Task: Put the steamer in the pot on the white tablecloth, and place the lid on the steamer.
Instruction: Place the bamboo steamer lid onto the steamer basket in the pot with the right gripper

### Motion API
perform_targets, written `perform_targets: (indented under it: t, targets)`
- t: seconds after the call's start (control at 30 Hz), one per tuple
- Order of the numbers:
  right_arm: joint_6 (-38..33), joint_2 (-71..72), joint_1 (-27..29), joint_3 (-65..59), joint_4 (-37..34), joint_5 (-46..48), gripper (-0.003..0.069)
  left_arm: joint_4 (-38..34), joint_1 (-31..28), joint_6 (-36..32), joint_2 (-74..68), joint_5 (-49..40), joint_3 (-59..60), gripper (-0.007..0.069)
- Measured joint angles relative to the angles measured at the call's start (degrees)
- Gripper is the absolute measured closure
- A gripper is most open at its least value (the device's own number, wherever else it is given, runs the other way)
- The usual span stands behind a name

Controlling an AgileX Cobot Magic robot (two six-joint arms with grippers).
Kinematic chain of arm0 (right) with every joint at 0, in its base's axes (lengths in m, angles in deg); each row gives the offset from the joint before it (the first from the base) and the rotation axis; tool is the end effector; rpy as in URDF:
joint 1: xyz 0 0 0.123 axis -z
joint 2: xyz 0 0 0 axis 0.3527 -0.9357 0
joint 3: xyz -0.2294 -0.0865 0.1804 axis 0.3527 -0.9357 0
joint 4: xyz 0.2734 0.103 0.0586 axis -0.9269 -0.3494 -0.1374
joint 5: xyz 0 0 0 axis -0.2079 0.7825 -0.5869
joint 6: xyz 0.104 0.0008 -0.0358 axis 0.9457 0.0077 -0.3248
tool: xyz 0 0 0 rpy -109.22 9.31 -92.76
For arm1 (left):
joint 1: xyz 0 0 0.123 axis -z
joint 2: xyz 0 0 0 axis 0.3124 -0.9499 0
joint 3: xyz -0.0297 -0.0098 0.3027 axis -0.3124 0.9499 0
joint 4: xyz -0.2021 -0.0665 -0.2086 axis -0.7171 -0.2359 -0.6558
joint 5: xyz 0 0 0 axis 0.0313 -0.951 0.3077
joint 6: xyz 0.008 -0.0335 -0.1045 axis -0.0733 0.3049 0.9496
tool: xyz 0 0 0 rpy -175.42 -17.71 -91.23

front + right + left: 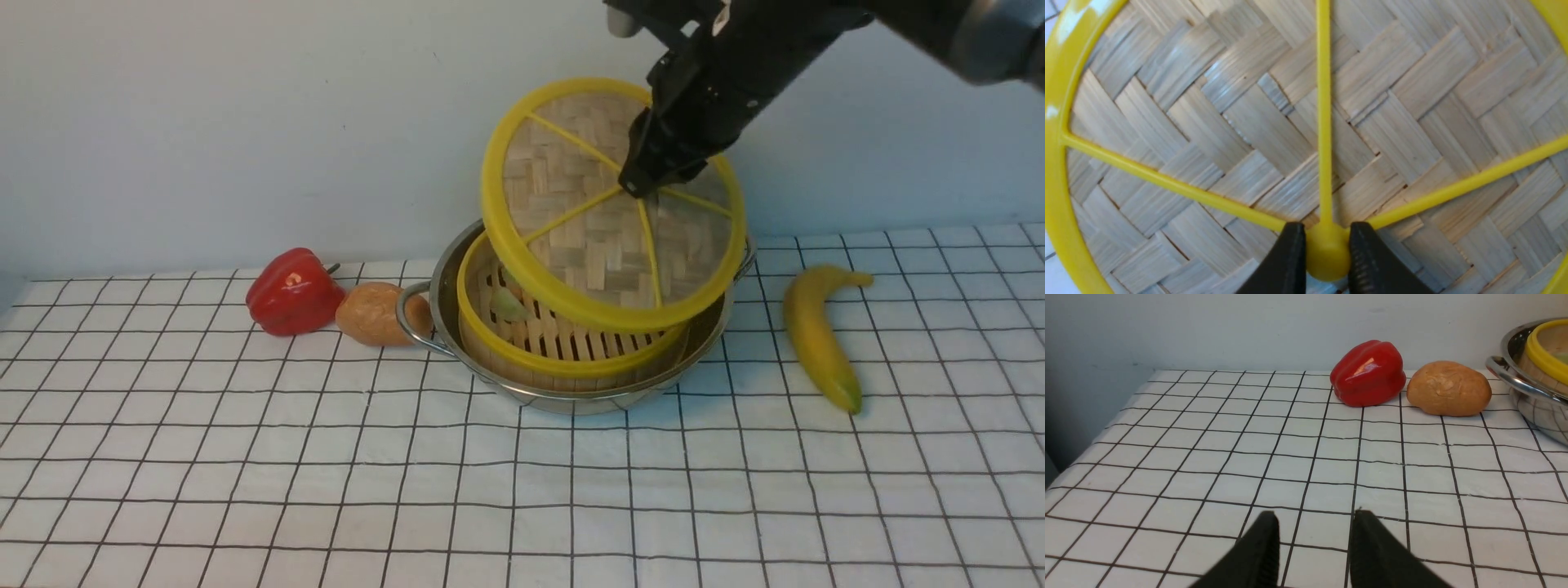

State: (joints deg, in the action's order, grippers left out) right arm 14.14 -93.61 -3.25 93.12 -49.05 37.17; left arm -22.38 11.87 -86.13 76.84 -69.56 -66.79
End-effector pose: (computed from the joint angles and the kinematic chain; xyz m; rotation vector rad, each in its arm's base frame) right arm 0.4820 0.2385 0.3167 -1.1257 2.4040 0.2815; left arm 0.0987 0.0120 0.1749 -0.0972 1.8291 0.0951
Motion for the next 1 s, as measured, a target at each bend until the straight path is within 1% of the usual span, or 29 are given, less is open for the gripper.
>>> perform_targets:
  t: [0.13, 0.4, 0.6, 0.7, 1.0]
  targets:
    - [-0.53, -4.24, -0.32, 4.07, 0.85, 0.00, 0.0510, 0.00, 0.00, 0.00, 0.00, 0.00, 0.00, 0.0382]
    - [-0.57, -7.08, -1.15, 4.56, 2.76, 0.26, 0.0510, 0.00, 0.00, 0.00, 0.00, 0.00, 0.00, 0.0382]
    - [-1.23, -7.08, -1.16, 4.68, 2.36, 0.26, 0.0510, 0.00, 0.00, 0.00, 0.00, 0.00, 0.00, 0.0382]
    - [-1.45, -7.63, -1.16, 4.74, 1.02, 0.26, 0.0510, 0.00, 0.00, 0.00, 0.00, 0.00, 0.00, 0.0382]
    - [-3.97, -9.42, -1.16, 4.79, -0.42, 0.26, 0.0510, 0.00, 0.00, 0.00, 0.00, 0.00, 0.00, 0.0382]
